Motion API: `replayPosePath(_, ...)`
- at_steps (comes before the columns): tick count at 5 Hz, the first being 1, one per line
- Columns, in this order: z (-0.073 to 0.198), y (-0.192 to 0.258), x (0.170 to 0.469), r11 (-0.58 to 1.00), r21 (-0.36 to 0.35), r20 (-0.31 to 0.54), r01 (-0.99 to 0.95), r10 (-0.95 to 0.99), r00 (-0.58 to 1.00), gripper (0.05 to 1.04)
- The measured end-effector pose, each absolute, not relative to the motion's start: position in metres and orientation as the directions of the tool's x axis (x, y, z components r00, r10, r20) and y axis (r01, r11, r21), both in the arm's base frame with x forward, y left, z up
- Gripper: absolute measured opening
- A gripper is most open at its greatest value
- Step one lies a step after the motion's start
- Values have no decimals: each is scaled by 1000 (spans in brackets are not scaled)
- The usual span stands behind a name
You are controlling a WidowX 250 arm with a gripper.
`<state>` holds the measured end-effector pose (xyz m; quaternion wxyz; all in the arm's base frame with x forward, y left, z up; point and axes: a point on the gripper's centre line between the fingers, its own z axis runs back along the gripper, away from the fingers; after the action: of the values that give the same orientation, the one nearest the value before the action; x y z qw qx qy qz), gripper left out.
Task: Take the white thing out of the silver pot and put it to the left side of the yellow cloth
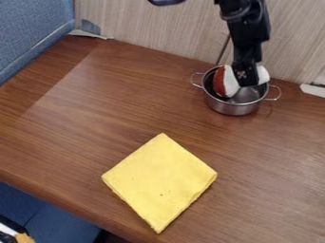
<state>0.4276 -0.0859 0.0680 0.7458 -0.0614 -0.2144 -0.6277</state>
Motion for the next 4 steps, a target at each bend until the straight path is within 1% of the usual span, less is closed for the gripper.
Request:
replayPosePath(1,59,-89,430,195,165,392,967,-913,117,951)
replayPosePath(2,52,-88,429,207,148,382,967,-914,138,668)
replayPosePath(3,51,-86,431,214,158,375,964,-916,142,381)
replayPosePath(4,49,-85,429,220,152,364,964,-919,153,258)
